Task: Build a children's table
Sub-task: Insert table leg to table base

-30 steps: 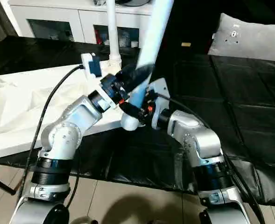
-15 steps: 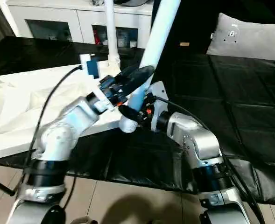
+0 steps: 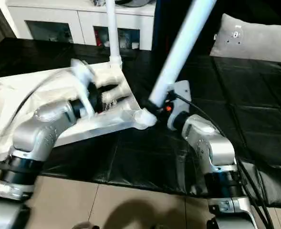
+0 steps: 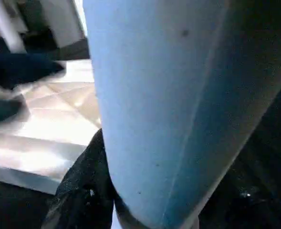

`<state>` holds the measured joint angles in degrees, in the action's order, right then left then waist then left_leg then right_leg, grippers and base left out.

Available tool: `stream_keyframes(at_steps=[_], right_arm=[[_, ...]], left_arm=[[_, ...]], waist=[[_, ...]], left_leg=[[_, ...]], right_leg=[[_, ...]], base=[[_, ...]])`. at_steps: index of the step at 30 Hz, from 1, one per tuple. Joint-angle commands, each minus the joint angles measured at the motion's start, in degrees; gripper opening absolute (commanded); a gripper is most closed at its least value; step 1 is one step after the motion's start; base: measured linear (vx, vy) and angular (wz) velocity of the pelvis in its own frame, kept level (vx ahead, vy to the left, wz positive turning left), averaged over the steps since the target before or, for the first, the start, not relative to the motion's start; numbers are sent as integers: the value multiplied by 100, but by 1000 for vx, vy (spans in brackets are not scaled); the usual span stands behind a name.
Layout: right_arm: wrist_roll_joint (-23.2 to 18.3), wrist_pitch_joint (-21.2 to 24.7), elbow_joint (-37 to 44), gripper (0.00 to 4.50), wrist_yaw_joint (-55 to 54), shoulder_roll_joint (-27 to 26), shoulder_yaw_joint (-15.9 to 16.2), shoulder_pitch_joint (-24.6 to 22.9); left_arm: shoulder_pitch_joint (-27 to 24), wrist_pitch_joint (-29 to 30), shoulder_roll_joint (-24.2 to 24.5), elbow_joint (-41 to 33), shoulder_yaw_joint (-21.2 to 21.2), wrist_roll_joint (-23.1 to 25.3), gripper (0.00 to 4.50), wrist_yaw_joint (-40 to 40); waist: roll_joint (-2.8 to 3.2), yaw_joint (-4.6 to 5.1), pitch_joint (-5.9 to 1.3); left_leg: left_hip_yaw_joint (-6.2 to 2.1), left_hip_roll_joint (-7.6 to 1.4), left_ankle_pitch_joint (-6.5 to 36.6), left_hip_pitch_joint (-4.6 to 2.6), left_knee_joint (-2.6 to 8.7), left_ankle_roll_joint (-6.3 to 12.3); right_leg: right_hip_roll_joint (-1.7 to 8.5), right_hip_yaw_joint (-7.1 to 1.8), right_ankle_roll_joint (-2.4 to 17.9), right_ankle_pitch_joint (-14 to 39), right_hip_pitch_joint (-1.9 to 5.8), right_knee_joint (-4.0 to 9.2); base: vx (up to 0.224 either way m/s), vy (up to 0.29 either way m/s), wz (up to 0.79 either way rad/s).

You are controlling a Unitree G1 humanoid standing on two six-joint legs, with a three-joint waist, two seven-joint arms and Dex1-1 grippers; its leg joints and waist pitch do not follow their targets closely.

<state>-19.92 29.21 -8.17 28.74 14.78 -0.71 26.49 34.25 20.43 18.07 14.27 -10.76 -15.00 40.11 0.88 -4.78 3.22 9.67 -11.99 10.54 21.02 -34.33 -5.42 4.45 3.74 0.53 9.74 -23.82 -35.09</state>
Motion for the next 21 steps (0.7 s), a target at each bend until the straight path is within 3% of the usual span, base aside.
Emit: stream_keyframes(at_steps=[1,3,5,7,8,15,21], right_arm=[[67,10,-10,188,-178,1,-99,-47],[77,7,-7,188,-208,-3,-119,-60],[87,-29,30,188,-218,-4,-158,-100],[93,-55,48,188,-225,1,-174,-112],[94,-70,79,188,-221,9,-183,-131],[100,-225,145,188,-91,89,-126,-208],[81,-282,196,188,-28,52,-98,-242]], left_arm=[[132,-374,129,434,-308,499,345,142],[187,-502,142,694,-349,525,345,296],[360,-904,196,1443,-507,602,345,900],[418,-1002,200,1689,-534,647,345,1042],[528,-1236,222,2089,-614,800,327,1080],[788,-1716,216,3016,-659,1030,270,1237],[1126,-2536,97,4145,-633,1304,217,1377]], waist=[[-23,18,-459],[-9,9,-474],[2,-13,-475],[-15,-11,-466],[-3,-16,-471],[-13,-8,-459],[-8,-27,-467]], left_leg=[[26,8,524,-26,356,51],[30,-7,489,-26,349,2],[44,11,518,-41,347,26],[46,16,547,-27,351,36],[34,-11,587,-30,356,18],[36,5,731,-26,356,34],[26,-6,722,-33,357,82]], right_leg=[[216,-222,667,951,377,373],[236,-229,800,742,388,335],[232,-234,916,683,372,345],[232,-235,952,646,383,349],[256,-236,1031,562,395,320],[267,-231,1040,763,410,362],[279,-232,1105,675,416,355]], base=[[0,0,0],[0,0,0],[0,0,0],[0,0,0],[0,0,0],[0,0,0],[0,0,0]])
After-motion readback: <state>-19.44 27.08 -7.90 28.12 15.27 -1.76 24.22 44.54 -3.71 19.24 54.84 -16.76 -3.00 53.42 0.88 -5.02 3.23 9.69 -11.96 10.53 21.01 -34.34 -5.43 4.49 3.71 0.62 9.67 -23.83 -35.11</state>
